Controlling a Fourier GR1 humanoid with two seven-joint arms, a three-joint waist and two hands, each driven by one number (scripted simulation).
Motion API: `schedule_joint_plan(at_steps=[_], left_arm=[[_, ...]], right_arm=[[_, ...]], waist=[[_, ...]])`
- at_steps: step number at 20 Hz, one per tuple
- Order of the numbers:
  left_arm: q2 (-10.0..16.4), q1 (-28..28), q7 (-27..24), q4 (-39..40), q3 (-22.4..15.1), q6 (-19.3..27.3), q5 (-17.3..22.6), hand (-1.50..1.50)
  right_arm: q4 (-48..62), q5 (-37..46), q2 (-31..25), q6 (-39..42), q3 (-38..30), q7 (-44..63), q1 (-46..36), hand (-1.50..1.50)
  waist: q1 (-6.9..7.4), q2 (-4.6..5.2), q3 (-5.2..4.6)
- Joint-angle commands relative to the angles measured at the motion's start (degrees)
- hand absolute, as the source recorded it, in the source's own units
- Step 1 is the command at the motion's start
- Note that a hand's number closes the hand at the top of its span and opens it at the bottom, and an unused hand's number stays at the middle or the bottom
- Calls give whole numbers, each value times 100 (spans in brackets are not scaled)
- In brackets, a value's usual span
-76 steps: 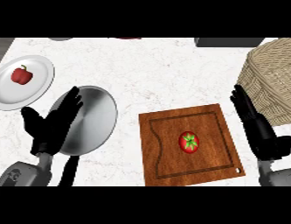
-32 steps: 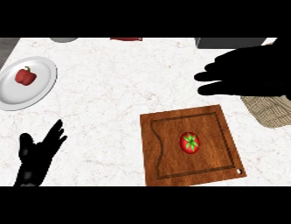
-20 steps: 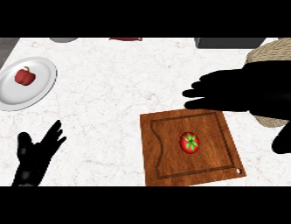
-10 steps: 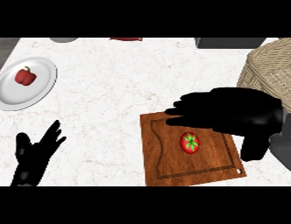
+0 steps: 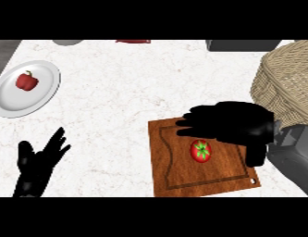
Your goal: Pick the tomato from the cutting board and place it in the basket
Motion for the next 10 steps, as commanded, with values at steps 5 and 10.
schedule_joint_plan(at_steps=[5, 10], left_arm=[[99, 411, 97, -42, 118, -290, -57, 0], [-283, 311, 80, 133, 67, -96, -261, 0]], right_arm=[[876, 818, 554, -621, 124, -554, 73, -150], [757, 970, 584, -480, -34, -707, 317, -150]], waist=[[32, 32, -49], [-8, 26, -50]])
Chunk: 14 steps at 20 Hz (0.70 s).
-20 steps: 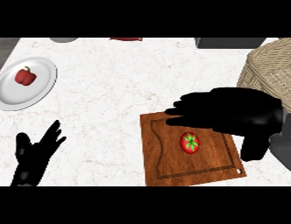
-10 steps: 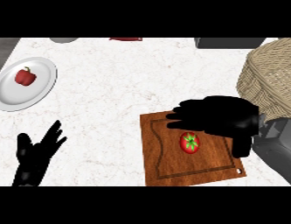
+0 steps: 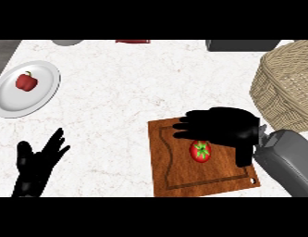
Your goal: Pick the tomato from the cutting board and place it in the basket
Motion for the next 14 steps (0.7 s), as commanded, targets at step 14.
schedule_joint_plan(at_steps=[14], left_arm=[[-295, -173, 319, 344, 215, -180, -204, 0]], right_arm=[[570, 1337, 604, -179, 218, -192, 229, -150]], waist=[[-28, 36, -55]])
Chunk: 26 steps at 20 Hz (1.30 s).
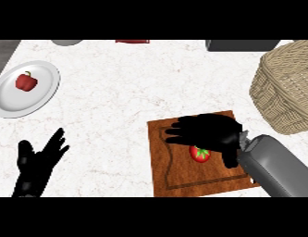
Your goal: Pick the tomato from the cutting board and place it in the basket
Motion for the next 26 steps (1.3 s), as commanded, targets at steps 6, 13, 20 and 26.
schedule_joint_plan(at_steps=[6, 13, 20, 26], left_arm=[[-296, -173, 84, 462, 11, 34, -283, 0], [-375, -100, -54, 596, 117, -201, -338, 0], [-162, -8, 71, 343, 479, -501, -182, 0], [-269, 61, 301, 152, 331, -356, -435, 0]], right_arm=[[838, 737, 115, -589, -53, -409, 169, -150], [886, 1028, 650, -493, -141, -316, 204, -150], [1461, 1479, 856, -1003, -192, -578, 288, 150], [1554, 1782, 668, -1979, -221, -1178, 345, 150]], waist=[[-8, 39, -47], [-10, 37, -48], [-2, 34, -47], [-4, 34, -46]])
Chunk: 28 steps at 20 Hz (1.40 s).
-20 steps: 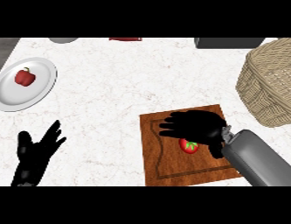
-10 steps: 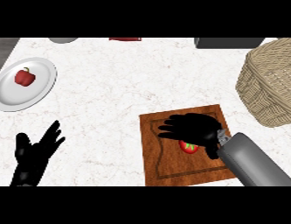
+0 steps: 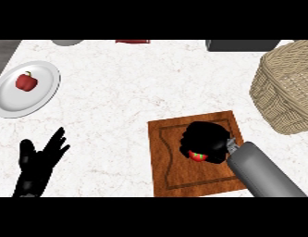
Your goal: Pick the tomato from the cutting board and place it in the basket
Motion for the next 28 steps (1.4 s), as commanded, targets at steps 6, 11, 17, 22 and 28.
schedule_joint_plan(at_steps=[6, 11, 17, 22, 28], left_arm=[[-233, 386, -6, 61, -32, -51, -132, 0], [-42, 621, -19, 22, 254, -63, 68, 0], [1, 626, 138, -114, 358, -9, 91, 0], [-57, 657, 131, -190, 346, -2, 123, 0], [-155, 764, -49, -121, 203, 82, -94, 0]], right_arm=[[-163, 410, 140, -383, -52, -191, 329, 150], [-524, 139, -483, -446, -1188, 1458, 1712, 150], [-2384, -574, -845, -1019, -2007, 1745, 3351, 150], [-2908, -2893, 470, -432, -2633, 1461, 3797, 150], [-4827, -4665, 410, 362, -3936, 2136, 3901, 150]], waist=[[-17, 27, -52], [-499, -76, -58], [-522, -66, -64], [-638, -53, -47], [-498, -41, -76]])
